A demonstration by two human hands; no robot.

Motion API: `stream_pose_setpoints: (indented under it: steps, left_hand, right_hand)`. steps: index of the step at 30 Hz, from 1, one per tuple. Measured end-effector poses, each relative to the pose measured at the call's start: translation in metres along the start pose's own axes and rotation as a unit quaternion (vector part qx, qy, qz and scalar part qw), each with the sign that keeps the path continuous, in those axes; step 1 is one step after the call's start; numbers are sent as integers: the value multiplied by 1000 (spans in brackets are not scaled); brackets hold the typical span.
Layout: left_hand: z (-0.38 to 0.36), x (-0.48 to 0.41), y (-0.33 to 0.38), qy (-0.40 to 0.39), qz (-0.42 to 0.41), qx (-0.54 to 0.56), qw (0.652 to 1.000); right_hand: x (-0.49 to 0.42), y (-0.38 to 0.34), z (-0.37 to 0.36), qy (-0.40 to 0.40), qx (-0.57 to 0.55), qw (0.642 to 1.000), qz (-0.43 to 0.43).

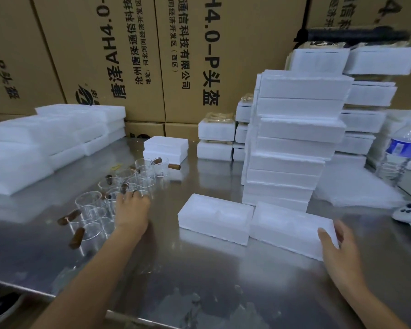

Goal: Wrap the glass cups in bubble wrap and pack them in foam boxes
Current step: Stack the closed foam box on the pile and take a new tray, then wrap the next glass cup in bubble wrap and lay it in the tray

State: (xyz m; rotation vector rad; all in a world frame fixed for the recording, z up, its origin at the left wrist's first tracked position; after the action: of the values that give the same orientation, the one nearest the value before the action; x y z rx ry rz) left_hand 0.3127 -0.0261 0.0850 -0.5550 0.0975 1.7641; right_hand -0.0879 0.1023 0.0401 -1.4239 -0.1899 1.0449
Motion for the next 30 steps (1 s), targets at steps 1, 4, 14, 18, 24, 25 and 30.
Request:
stream_pose_setpoints:
  steps: [1,4,14,18,24,25,30]
  left_hand:
    - [0,-3,0,-3,-10,2,1000]
    - [1,-6,-1,-23,-51,4,998]
    - [72,21,12,206,-164,275,925]
    - [110,32,32,239,-189,451,839]
    - [139,54,71,121,-120,725,667]
    - [140,56,79,58,-79,789,606]
    - [121,68,120,-142,118,930,317]
  right_hand:
    - [0,0,0,1,-1,1000,0]
    - [0,-2,-1,0,-2,1000,1]
    - [2,-7,0,-4,1,1000,-5]
    - [7,-18,0,5,25,1000,8]
    - [25,-50,-7,12,61,975,214]
    - [26,-54,-11,0,28,978,205]
    - [21,-83,-35,-139,-243,954,-104]
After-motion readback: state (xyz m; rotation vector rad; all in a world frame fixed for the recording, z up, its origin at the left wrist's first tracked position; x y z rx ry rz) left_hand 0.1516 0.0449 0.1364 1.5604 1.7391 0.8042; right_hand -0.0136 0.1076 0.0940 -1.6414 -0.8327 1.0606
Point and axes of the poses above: each hand's wrist, its own x-axis away from the middle knuckle, its own z-axis out of the back of the hand, y = z × x, the point moved 1 cm from there along -x, towards the middle knuckle, and after that the axes turned 12 degrees about z, right-handed, at the moved point
